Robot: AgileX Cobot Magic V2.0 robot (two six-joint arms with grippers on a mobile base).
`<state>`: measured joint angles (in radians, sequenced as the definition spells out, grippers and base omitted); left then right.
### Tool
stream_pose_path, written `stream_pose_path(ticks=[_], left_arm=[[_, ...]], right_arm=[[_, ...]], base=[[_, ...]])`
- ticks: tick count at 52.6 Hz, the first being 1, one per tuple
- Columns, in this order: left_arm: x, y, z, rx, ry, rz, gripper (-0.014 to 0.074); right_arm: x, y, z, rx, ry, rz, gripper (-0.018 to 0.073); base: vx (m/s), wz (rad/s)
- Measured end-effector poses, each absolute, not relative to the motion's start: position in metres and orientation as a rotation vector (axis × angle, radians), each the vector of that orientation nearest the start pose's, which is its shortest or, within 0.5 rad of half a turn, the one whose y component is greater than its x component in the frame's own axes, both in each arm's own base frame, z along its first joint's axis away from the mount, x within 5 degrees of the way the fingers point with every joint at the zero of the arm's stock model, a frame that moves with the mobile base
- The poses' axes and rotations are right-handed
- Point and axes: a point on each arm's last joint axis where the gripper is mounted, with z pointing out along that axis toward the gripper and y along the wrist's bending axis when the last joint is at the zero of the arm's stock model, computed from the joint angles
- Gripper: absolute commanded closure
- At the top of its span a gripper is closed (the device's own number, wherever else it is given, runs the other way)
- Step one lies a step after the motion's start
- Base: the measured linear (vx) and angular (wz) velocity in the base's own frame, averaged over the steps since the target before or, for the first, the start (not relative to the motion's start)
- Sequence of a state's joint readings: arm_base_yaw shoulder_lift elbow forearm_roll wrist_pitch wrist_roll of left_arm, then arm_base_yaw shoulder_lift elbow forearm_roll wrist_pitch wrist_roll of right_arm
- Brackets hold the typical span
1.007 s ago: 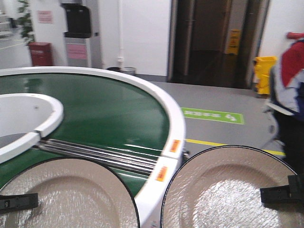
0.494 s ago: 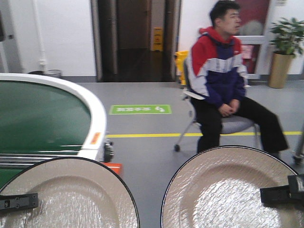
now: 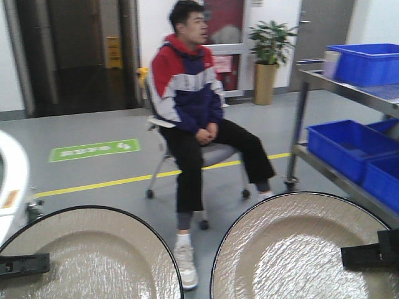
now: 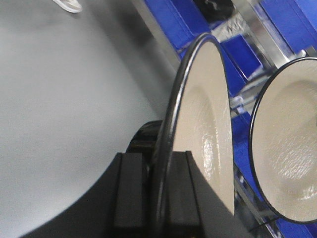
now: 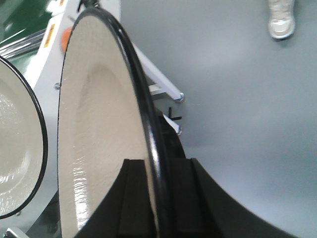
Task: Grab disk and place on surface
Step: 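Hold both plates while the base drives to the steel table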
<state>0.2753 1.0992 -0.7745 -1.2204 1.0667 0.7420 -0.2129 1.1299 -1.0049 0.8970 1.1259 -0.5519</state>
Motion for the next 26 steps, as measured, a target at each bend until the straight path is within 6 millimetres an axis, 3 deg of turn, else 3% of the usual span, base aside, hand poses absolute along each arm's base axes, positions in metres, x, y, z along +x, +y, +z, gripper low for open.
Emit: stream_pose_path(ticks=[26], left_arm=[[0.204, -0.020, 0.318, -0.037, 2.166, -1.068, 0.0601]], right_arm=[[0.201, 0.021, 0.364, -0.142, 2.288, 0.817, 0.0568]], base=[[0.11, -0.44]])
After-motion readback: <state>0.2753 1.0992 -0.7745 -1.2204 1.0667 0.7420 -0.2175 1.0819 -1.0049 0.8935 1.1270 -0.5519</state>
